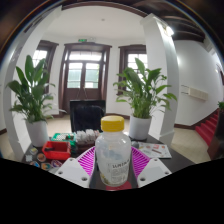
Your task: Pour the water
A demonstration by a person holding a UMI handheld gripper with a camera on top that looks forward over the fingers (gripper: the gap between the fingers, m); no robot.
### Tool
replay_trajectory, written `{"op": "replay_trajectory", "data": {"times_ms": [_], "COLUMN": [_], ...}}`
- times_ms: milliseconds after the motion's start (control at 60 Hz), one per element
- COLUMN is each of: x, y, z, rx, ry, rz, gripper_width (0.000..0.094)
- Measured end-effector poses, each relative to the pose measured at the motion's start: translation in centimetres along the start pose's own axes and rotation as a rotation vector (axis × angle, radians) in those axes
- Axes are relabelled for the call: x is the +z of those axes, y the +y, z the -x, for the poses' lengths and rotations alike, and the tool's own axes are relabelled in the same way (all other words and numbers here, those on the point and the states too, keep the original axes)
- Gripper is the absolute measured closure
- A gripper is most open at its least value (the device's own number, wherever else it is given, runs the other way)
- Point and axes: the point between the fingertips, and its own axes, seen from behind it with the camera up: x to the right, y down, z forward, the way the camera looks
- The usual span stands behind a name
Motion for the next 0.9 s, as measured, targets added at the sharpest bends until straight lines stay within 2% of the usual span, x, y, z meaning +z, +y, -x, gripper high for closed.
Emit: {"op": "replay_trajectory", "data": {"times_ms": [117, 250, 333, 367, 500, 633, 667, 683, 717, 900], "x": [1.7, 3.1, 3.8, 3.8, 3.2, 3.2, 3.4, 3.4, 3.3, -0.7], "y": [4.4, 7.2, 9.5, 9.1, 9.4, 9.6, 10.3, 10.7, 11.3, 11.9], "z": [-1.5, -1.6, -1.0, -1.1, -1.4, -1.3, -1.3, -1.3, -1.3, -0.6], "rx": [-0.006, -0.001, 0.001, 0.015, 0.067, 0.057, 0.049, 0.041, 0.026, 0.045], "ry": [0.025, -0.017, -0.049, -0.05, -0.076, -0.084, -0.084, -0.084, -0.09, -0.134], "rz": [0.049, 0.056, 0.073, 0.029, -0.005, 0.002, 0.037, 0.053, 0.078, 0.094], "gripper_width": [0.0456, 0.0458, 0.0418, 0.0439, 0.0432, 0.0334, 0.0257, 0.0258, 0.0161, 0.0164]}}
